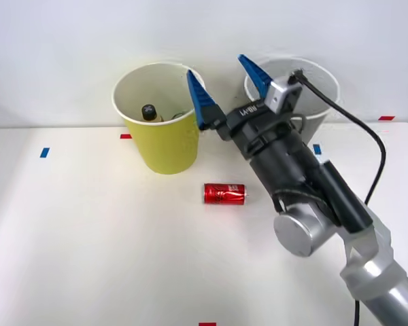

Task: Put cans in the gray bin, plastic bottles in the light green bin

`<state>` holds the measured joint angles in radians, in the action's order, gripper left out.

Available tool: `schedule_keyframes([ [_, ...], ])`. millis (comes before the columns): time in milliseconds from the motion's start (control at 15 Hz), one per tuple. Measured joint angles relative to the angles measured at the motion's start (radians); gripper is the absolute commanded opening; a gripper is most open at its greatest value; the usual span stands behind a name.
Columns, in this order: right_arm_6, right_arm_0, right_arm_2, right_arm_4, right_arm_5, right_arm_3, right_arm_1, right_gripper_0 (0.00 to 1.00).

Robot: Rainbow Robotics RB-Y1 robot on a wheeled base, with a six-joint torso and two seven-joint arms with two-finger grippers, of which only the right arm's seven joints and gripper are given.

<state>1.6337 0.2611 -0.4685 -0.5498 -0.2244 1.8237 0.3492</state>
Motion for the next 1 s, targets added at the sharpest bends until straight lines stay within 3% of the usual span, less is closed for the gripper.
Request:
schedule_keyframes([
  [467,0.044,-0.287,0.007,0.062,-0.163,0.063,-0.003,1.0],
  [667,0.034,-0.39,0.055,0.2,-0.172,0.062,-0.02,1.0],
  [1000,0.019,-0.49,0.091,0.241,-0.174,0.062,-0.029,1.0],
])
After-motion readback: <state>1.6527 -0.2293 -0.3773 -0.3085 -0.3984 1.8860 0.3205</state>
